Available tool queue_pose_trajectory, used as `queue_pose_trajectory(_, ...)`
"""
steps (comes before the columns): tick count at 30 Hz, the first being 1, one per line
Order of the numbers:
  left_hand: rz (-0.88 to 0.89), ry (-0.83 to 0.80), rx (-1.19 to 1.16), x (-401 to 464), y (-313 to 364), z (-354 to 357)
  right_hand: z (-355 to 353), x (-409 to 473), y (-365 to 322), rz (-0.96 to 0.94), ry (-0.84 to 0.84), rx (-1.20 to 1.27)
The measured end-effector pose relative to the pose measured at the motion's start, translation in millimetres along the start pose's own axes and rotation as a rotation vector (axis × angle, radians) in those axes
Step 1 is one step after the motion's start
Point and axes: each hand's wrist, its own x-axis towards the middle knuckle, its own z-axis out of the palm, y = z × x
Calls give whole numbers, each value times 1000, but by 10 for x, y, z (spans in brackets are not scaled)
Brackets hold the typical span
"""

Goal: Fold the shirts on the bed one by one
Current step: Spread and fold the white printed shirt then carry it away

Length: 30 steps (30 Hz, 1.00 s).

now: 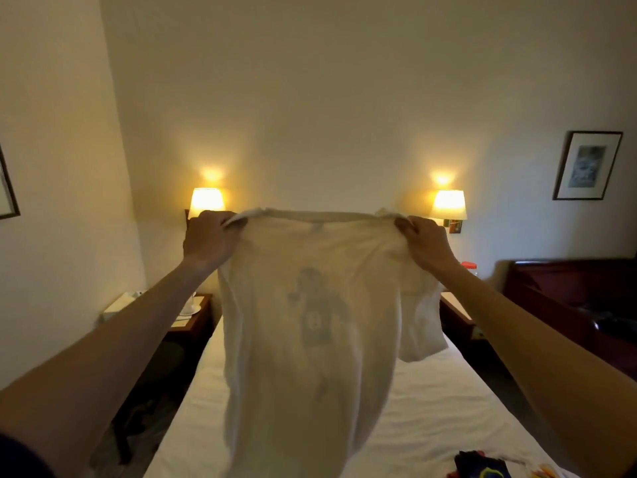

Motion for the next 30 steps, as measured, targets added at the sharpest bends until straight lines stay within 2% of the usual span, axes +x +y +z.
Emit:
queue_pose_trajectory(1, 7, 0, 8, 38, 25, -28, -10, 42, -34, -25, -4, -32)
queue_pose_trajectory(3, -8, -99, 71, 74, 75, -69, -44, 97, -122, -24, -92, -134)
queue_pose_trajectory(4, -27, -86, 55, 74, 82, -80, -83, 132, -150, -14, -64, -141)
queue_pose_trajectory(6, -72, 29, -70, 74, 81, -78, -180, 213, -184, -30, 73, -95)
queue_pose_trajectory(7, -113, 27, -131, 69, 73, -78, -219, 235, -190, -42, 74, -100)
queue_pose_trajectory(10, -298, -128, -304, 5, 43, -26, -235, 189, -146, -30, -116, -209)
queue_pose_trajectory(14, -443, -103, -560, -172, -126, 109, -172, 18, 49, -2, -88, -153)
queue_pose_trajectory(17, -457, -194, -477, -427, -345, 276, 44, -264, 161, 58, -173, -128)
queue_pose_trajectory(21, -532, -195, -441, -814, -618, 392, 407, -782, 306, 163, -236, -44)
queue_pose_trajectory(25, -632, -183, -379, -1058, -947, 299, 720, -1271, 245, 290, -408, 115)
queue_pose_trajectory(30, -757, 42, -288, -1031, -1195, -1, 994, -1738, -272, 360, -797, 484)
